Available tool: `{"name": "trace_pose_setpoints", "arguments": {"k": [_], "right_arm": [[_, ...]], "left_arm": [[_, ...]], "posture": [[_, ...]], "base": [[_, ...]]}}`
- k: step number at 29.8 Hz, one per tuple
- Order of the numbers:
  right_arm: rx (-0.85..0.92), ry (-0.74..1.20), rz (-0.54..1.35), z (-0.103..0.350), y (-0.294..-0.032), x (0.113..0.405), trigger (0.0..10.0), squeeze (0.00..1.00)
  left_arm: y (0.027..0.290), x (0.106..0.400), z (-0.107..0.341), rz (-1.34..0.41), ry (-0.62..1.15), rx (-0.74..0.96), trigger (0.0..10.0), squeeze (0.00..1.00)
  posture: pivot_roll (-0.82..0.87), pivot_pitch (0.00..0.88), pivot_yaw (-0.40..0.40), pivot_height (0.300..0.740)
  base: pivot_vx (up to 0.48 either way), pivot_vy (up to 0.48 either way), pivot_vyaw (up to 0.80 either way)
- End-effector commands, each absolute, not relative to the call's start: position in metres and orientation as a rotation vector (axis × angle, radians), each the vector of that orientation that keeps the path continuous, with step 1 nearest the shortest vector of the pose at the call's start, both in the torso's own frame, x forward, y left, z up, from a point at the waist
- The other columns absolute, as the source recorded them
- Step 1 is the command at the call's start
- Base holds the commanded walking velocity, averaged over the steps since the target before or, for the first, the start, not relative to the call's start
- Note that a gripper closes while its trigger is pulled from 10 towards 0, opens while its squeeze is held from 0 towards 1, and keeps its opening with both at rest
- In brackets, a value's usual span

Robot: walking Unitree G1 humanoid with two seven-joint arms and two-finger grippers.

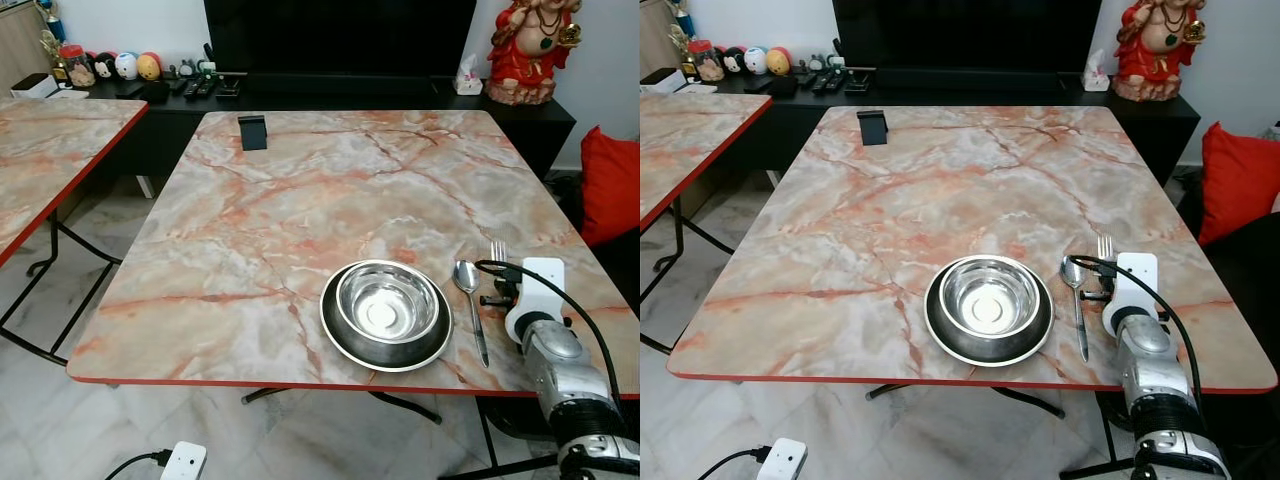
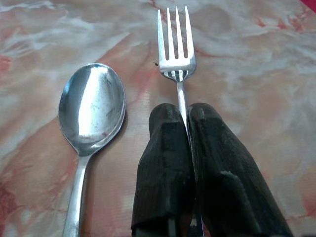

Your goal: Setting the table

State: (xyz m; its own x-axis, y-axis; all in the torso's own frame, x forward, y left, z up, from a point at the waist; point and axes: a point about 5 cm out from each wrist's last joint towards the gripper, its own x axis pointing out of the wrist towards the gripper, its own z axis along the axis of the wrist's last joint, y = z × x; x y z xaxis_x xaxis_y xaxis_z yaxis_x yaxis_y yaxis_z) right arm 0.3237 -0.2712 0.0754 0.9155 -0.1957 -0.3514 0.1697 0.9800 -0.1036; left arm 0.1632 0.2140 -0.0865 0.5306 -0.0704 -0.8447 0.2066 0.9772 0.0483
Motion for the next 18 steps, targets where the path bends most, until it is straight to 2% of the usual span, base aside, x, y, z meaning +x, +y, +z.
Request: {"name": "trace_pose_setpoints", "arguments": {"k": [1, 18], "right_arm": [[-0.072, 0.366, -0.181, 0.075, -0.268, 0.326, 10.0, 0.00], [-0.066, 0.406, -0.170, 0.063, -0.264, 0.322, 10.0, 0.00]], "left_arm": [[0.218, 0.161, -0.087, -0.163, 1.007, 0.161, 10.0, 0.00], [0.219, 0.161, -0.087, -0.165, 1.010, 0.165, 10.0, 0.00]], "posture": [[0.01, 0.000, 0.016, 0.740], [0.01, 0.000, 0.019, 0.740]], "base": [[0.000, 0.000, 0.00], [0.000, 0.000, 0.00]]}}
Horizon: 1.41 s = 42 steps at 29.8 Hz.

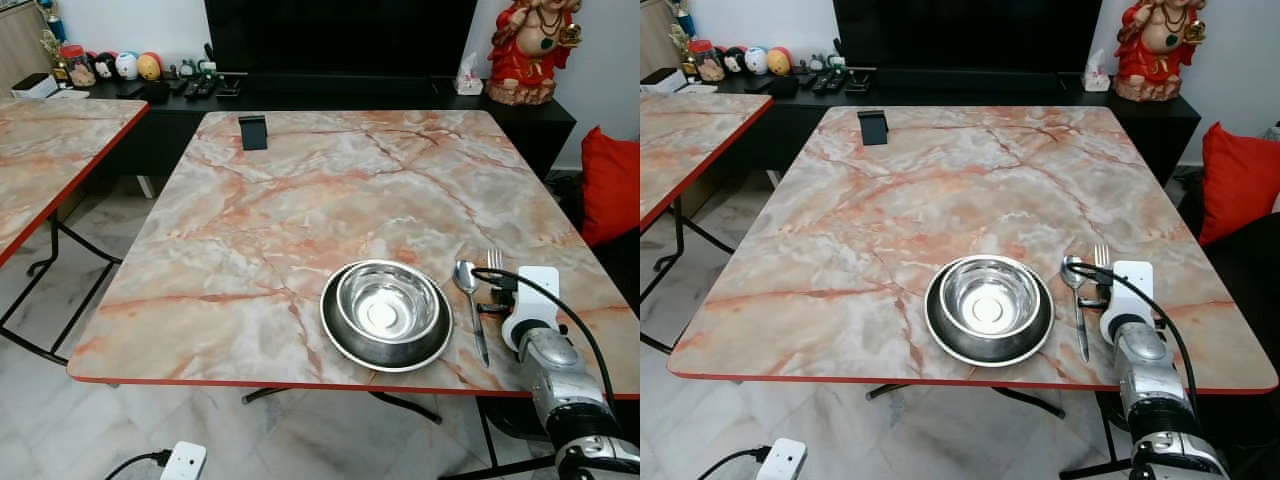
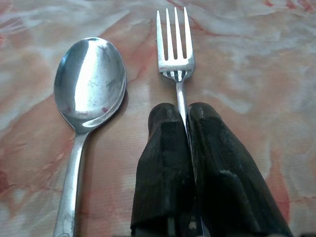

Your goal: Setting the table

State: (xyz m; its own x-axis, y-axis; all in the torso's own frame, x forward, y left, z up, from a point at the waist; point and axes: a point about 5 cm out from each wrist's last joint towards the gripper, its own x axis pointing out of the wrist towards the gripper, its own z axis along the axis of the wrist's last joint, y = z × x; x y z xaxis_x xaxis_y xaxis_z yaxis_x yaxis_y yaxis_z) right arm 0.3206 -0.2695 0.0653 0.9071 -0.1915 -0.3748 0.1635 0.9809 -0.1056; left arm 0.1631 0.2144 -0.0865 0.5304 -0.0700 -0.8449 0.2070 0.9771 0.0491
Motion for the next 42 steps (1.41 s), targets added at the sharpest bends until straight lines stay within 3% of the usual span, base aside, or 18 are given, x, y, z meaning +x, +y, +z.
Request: {"name": "trace_pose_setpoints", "arguments": {"k": [1, 18, 20, 22, 23, 25, 26, 28, 29, 42], "right_arm": [[-0.064, 0.409, -0.168, 0.0618, -0.2631, 0.3221, 10.0, 0.00], [-0.065, 0.433, -0.176, 0.0566, -0.2621, 0.3199, 10.0, 0.00], [-0.062, 0.434, -0.178, 0.0563, -0.2629, 0.3196, 10.0, 0.20], [-0.067, 0.442, -0.183, 0.0558, -0.2640, 0.3191, 10.0, 0.23], [-0.067, 0.449, -0.192, 0.0550, -0.2652, 0.3184, 10.0, 0.64], [-0.068, 0.453, -0.197, 0.0545, -0.2658, 0.3179, 10.0, 0.64], [-0.069, 0.448, -0.197, 0.0546, -0.2663, 0.3176, 10.0, 0.91], [-0.068, 0.447, -0.196, 0.0546, -0.2663, 0.3176, 10.0, 0.91], [-0.070, 0.448, -0.196, 0.0545, -0.2663, 0.3176, 10.0, 1.00], [-0.067, 0.444, -0.197, 0.0547, -0.2664, 0.3179, 10.0, 1.00]], "left_arm": [[0.2190, 0.1608, -0.0866, -0.165, 1.010, 0.166, 10.0, 0.00], [0.2198, 0.1613, -0.0862, -0.166, 1.009, 0.168, 10.0, 0.00], [0.2201, 0.1612, -0.0861, -0.166, 1.010, 0.169, 10.0, 0.00], [0.2203, 0.1613, -0.0861, -0.166, 1.010, 0.170, 10.0, 0.00], [0.2204, 0.1613, -0.0861, -0.166, 1.010, 0.171, 10.0, 0.00], [0.2205, 0.1612, -0.0861, -0.166, 1.010, 0.171, 10.0, 0.00], [0.2205, 0.1612, -0.0861, -0.166, 1.010, 0.170, 10.0, 0.00], [0.2205, 0.1612, -0.0861, -0.166, 1.010, 0.170, 10.0, 0.00], [0.2205, 0.1612, -0.0861, -0.166, 1.010, 0.170, 10.0, 0.00], [0.2205, 0.1615, -0.0860, -0.168, 1.010, 0.174, 10.0, 0.00]], "posture": [[0.01, 0.000, 0.019, 0.740], [0.02, 0.000, 0.024, 0.740], [0.02, 0.000, 0.024, 0.740], [0.02, 0.000, 0.025, 0.740], [0.02, 0.000, 0.026, 0.740], [0.02, 0.000, 0.026, 0.740], [0.02, 0.000, 0.026, 0.740], [0.02, 0.000, 0.026, 0.740], [0.02, 0.000, 0.026, 0.740], [0.02, 0.000, 0.027, 0.740]], "base": [[0.000, 0.000, 0.00], [0.000, 0.000, 0.00], [0.000, 0.000, 0.00], [0.000, 0.000, 0.00], [0.000, 0.000, 0.00], [0.000, 0.000, 0.00], [0.000, 0.000, 0.00], [0.000, 0.000, 0.00], [0.000, 0.000, 0.00], [0.000, 0.000, 0.00]]}}
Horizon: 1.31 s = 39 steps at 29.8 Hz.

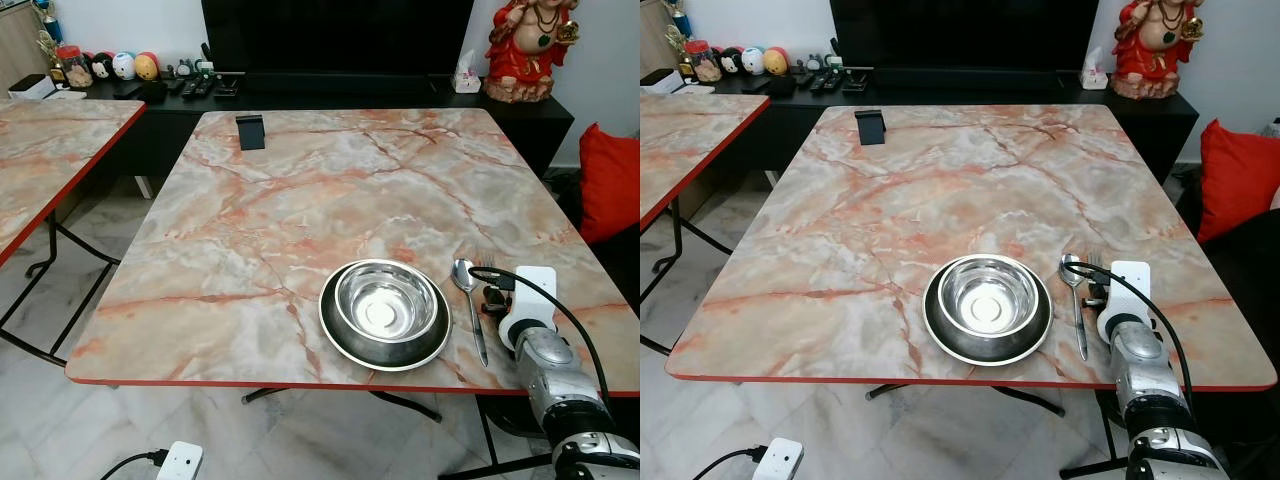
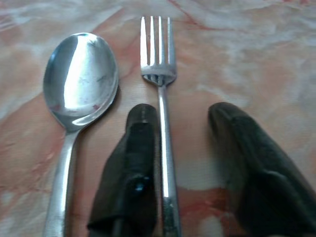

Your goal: Setting the table

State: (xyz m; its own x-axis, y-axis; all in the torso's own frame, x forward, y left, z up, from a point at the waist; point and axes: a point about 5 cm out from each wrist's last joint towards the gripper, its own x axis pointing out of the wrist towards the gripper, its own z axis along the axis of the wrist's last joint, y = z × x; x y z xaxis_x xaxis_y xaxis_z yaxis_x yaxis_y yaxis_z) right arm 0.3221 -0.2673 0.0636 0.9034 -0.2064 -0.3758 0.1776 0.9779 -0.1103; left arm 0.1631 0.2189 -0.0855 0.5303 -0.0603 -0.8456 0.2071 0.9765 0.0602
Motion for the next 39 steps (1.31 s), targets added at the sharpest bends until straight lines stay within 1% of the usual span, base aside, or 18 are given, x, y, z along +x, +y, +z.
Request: {"name": "trace_pose_setpoints", "arguments": {"k": [1, 7, 8, 26, 39], "right_arm": [[-0.062, 0.444, -0.197, 0.055, -0.266, 0.318, 10.0, 1.00], [-0.054, 0.445, -0.188, 0.055, -0.265, 0.319, 10.0, 1.00], [-0.058, 0.444, -0.184, 0.055, -0.264, 0.319, 10.0, 0.00], [-0.066, 0.393, -0.211, 0.072, -0.278, 0.324, 10.0, 0.00], [-0.078, 0.371, -0.199, 0.082, -0.279, 0.328, 10.0, 0.00]], "left_arm": [[0.221, 0.161, -0.086, -0.168, 1.010, 0.175, 10.0, 0.00], [0.220, 0.162, -0.086, -0.167, 1.010, 0.177, 10.0, 0.00], [0.220, 0.162, -0.086, -0.168, 1.010, 0.177, 10.0, 0.00], [0.220, 0.162, -0.086, -0.165, 1.011, 0.175, 10.0, 0.00], [0.220, 0.162, -0.086, -0.161, 1.008, 0.173, 10.0, 0.00]], "posture": [[0.02, 0.000, 0.027, 0.740], [0.02, 0.000, 0.027, 0.740], [0.02, 0.000, 0.027, 0.740], [0.02, 0.000, 0.030, 0.740], [0.01, 0.000, 0.028, 0.740]], "base": [[0.000, 0.000, 0.00], [0.000, 0.000, 0.00], [0.000, 0.000, 0.00], [0.000, 0.000, 0.00], [0.000, 0.000, 0.00]]}}
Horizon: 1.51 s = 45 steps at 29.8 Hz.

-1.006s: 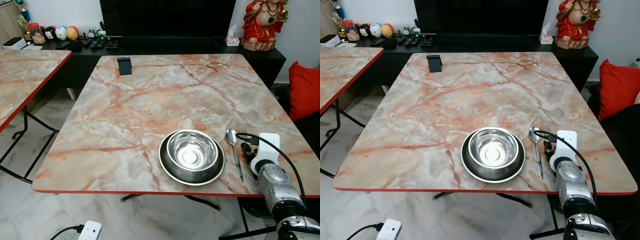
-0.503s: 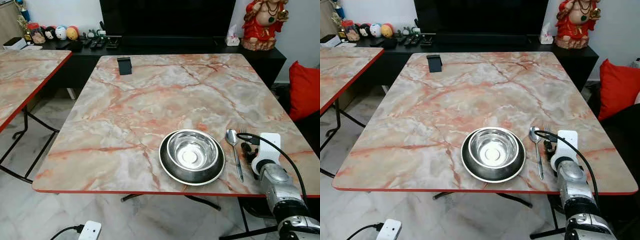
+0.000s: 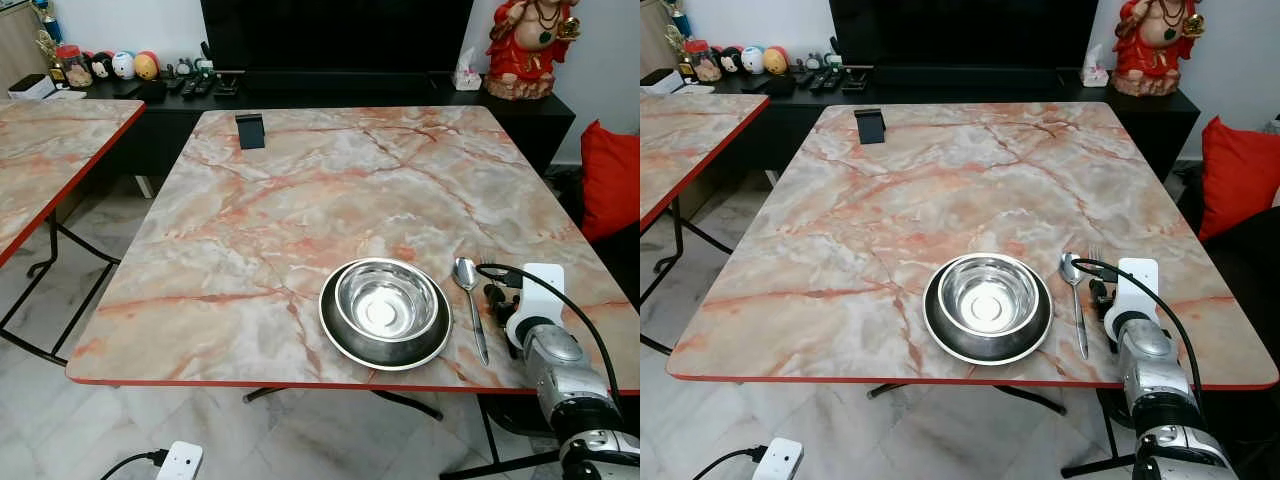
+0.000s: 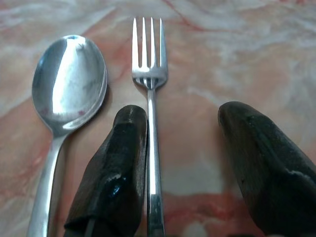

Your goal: Setting the table

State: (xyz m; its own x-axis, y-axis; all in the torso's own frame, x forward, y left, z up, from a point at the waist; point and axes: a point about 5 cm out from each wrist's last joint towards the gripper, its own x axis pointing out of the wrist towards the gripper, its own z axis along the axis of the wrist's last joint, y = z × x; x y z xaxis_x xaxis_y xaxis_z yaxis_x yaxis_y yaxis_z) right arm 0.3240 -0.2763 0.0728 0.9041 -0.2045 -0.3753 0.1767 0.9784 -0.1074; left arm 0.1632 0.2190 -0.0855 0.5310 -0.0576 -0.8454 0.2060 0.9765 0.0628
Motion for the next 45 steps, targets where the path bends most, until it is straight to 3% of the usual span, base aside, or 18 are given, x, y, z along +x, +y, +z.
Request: {"name": "trace_pose_setpoints", "arguments": {"k": [1, 18, 25, 30, 35, 45], "right_arm": [[-0.079, 0.370, -0.201, 0.083, -0.280, 0.328, 10.0, 0.00], [-0.075, 0.290, -0.217, 0.097, -0.281, 0.328, 10.0, 0.00], [-0.128, 0.062, -0.239, 0.125, -0.276, 0.326, 10.0, 0.00], [-0.115, -0.090, -0.296, 0.136, -0.270, 0.307, 10.0, 0.00], [-0.174, -0.218, -0.308, 0.140, -0.256, 0.270, 10.0, 0.00], [-0.264, -0.249, -0.514, 0.152, -0.277, 0.234, 10.0, 0.00]], "left_arm": [[0.220, 0.162, -0.086, -0.161, 1.008, 0.173, 10.0, 0.00], [0.219, 0.163, -0.086, -0.163, 1.007, 0.168, 10.0, 0.00], [0.220, 0.162, -0.086, -0.159, 1.004, 0.164, 10.0, 0.00], [0.220, 0.162, -0.086, -0.146, 0.996, 0.151, 10.0, 0.00], [0.220, 0.162, -0.085, -0.139, 0.989, 0.155, 10.0, 0.00], [0.219, 0.163, -0.085, -0.135, 0.981, 0.151, 10.0, 0.00]], "posture": [[0.01, 0.000, 0.028, 0.740], [0.01, 0.000, 0.031, 0.740], [0.01, 0.000, 0.027, 0.740], [0.01, 0.000, 0.015, 0.740], [0.00, 0.000, 0.014, 0.740], [-0.01, 0.000, 0.002, 0.740]], "base": [[0.000, 0.000, 0.00], [0.000, 0.000, 0.00], [0.000, 0.000, 0.00], [0.000, 0.000, 0.00], [0.000, 0.000, 0.00], [0.000, 0.000, 0.00]]}}
